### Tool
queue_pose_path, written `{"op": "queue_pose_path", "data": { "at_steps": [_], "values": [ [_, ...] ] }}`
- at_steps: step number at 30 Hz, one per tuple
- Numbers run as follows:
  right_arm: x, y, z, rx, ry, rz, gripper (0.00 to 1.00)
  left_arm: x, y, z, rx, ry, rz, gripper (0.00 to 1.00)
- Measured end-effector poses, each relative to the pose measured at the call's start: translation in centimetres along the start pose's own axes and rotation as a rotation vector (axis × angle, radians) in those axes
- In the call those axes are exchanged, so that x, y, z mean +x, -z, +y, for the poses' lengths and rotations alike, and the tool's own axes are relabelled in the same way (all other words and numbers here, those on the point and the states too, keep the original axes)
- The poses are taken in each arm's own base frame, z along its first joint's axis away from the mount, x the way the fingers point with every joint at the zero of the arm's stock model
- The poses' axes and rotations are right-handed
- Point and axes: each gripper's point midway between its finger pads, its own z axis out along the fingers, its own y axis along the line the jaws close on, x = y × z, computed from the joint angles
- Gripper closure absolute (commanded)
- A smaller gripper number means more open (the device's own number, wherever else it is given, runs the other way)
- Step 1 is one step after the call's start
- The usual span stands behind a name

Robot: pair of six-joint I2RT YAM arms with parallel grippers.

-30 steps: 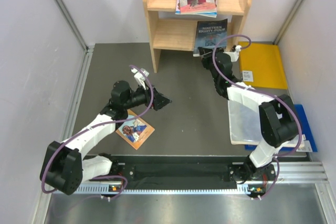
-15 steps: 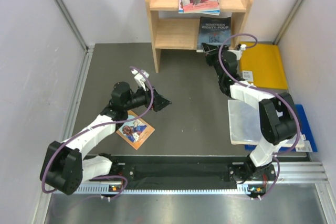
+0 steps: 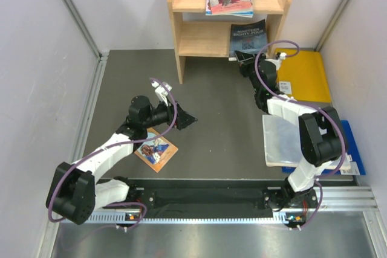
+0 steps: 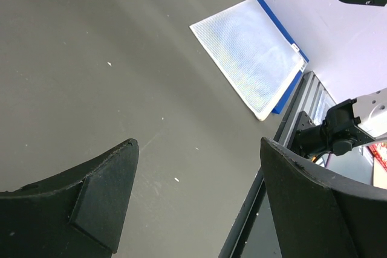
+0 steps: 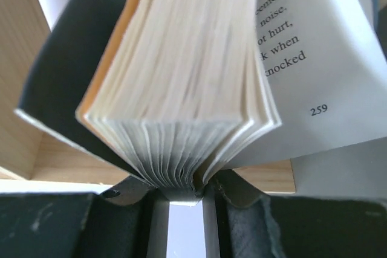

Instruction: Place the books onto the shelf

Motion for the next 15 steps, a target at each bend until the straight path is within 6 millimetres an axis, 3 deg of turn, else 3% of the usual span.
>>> {"op": "queue_pose_path", "data": {
  "at_steps": [1,2,3,15],
  "values": [
    [0.0,0.1,-0.1,0.0,0.0,0.001,0.86,0.0,0.0,0.0,0.0,0.001,0.0,0.14],
    [0.1,0.1,-0.2,0.0,0.001,0.004,0.98,0.1,0.0,0.0,0.0,0.003,0.0,0.14],
    [0.1,0.1,-0.3,-0.001,0.001,0.005,1.0,0.2,0.0,0.0,0.0,0.006,0.0,0.14],
    [0.9,-0.9,-0.5,-0.03,-0.002,0.053,1.0,0.6,0.2,0.2,-0.003,0.02,0.006,0.14]
  ]
}}
